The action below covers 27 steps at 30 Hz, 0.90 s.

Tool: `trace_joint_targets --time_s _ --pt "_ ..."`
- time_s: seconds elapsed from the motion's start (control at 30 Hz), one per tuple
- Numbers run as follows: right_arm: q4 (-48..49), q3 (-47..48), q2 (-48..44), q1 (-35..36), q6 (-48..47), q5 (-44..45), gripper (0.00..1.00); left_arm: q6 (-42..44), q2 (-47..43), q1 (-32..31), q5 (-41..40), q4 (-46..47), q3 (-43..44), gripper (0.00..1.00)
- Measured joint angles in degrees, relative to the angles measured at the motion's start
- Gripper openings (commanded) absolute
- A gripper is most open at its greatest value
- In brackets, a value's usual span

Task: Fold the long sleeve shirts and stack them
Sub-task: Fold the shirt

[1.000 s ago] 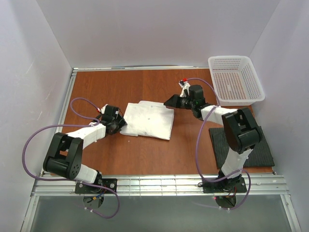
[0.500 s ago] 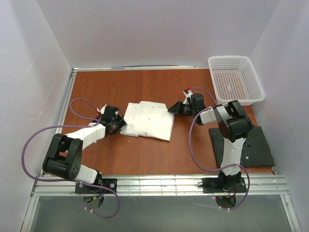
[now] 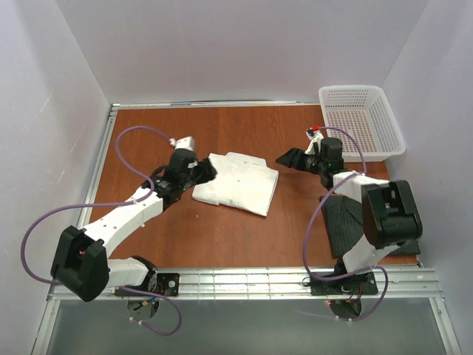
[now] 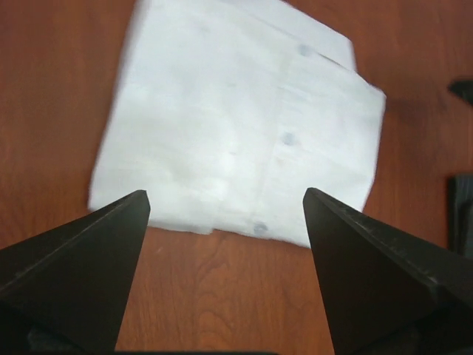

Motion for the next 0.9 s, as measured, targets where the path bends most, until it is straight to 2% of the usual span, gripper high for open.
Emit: trace_joint_targets --time_s 0.17,0.33,0.4,0.53,0.7,0.9 --pt "-12.70 -0.70 -11.58 0.46 -6.36 4.44 0.86 13.90 4.63 -15.85 -3.02 1.40 7.54 0.86" --pt "-28.26 -0.92 -18.99 0.42 -10.27 11.58 0.91 26.73 14.78 -29.40 -7.39 1.81 11.63 0.83" --pt "-33.20 -1.53 -23.12 0.39 -10.54 14.56 0.97 30.91 18.67 -33.14 -8.83 1.84 11.98 0.80" --pt "-38.64 -4.07 -32.20 0.00 -9.38 18.75 0.99 38.01 24.81 -37.77 -12.28 2.12 12.66 0.70" --pt "-41.94 -8.26 -39.52 -0.92 -6.45 20.46 0.98 44.94 30.56 -40.30 -16.81 3.32 14.93 0.70" --pt "-43.67 -10.97 -41.38 -1.09 -4.44 20.26 0.99 51.30 34.82 -40.89 -22.23 5.97 15.61 0.68"
